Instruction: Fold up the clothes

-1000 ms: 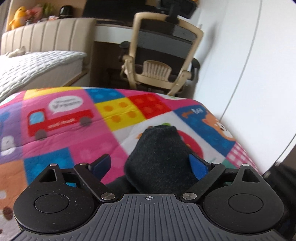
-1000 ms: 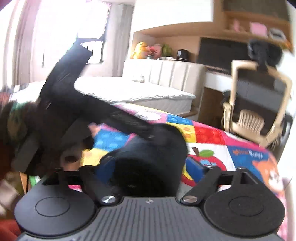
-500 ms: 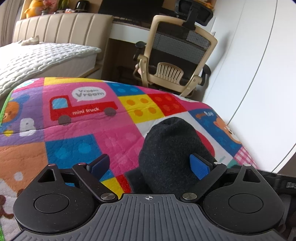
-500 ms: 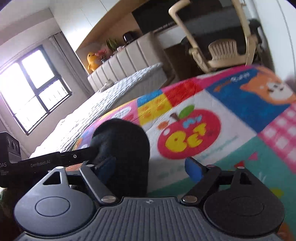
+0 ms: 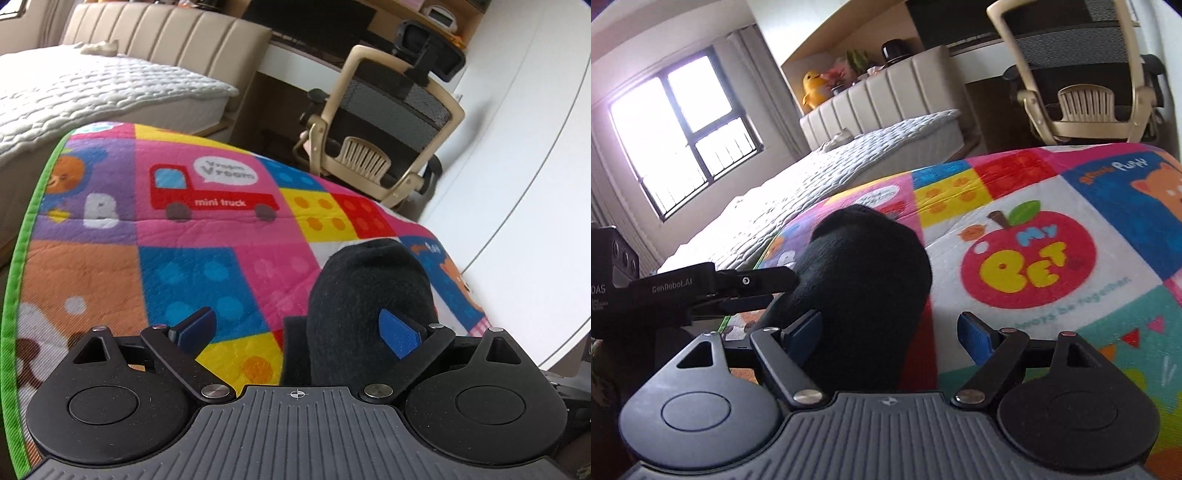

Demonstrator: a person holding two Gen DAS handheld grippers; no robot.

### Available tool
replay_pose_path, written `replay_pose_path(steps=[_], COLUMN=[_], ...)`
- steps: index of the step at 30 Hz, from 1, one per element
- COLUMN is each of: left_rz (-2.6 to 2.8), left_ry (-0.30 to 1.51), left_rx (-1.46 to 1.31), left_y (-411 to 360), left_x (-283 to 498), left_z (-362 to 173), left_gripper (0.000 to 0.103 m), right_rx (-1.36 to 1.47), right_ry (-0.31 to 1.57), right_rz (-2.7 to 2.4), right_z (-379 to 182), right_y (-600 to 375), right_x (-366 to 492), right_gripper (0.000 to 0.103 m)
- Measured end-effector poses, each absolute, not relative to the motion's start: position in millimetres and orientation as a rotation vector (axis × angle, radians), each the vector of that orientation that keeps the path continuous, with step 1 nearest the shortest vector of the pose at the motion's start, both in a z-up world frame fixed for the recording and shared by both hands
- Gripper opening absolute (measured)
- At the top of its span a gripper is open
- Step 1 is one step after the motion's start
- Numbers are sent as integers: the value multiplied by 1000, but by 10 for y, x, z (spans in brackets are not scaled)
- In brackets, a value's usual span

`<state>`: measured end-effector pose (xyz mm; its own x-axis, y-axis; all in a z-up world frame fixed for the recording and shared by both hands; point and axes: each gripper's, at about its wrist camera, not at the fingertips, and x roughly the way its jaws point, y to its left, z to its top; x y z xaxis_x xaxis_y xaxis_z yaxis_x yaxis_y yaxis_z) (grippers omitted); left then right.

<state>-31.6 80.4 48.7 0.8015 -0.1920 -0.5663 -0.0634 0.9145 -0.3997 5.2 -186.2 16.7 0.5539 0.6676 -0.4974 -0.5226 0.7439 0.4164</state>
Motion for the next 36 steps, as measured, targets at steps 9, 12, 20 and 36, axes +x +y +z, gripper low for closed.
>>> replay_pose_path(steps=[9,12,20,36], left_rz=[-61,-70,-110,-219], left_ry=[672,691,702,626], left_rx=[-459,-522,-542,-448], left_y=[926,999,843,63], left_x=[-284,-237,83,754], left_z=[332,262,223,73], left_gripper=[99,99,99,103], right_rx=[528,660,668,521], right_ry=[809,846,762,603], right_rz=[810,856,837,541], right_z=[-140,-299,-174,-101], right_y=[-1923,-1942,-2118,-2672], right_x=[366,506,610,756], right_gripper=[90,89,69,84])
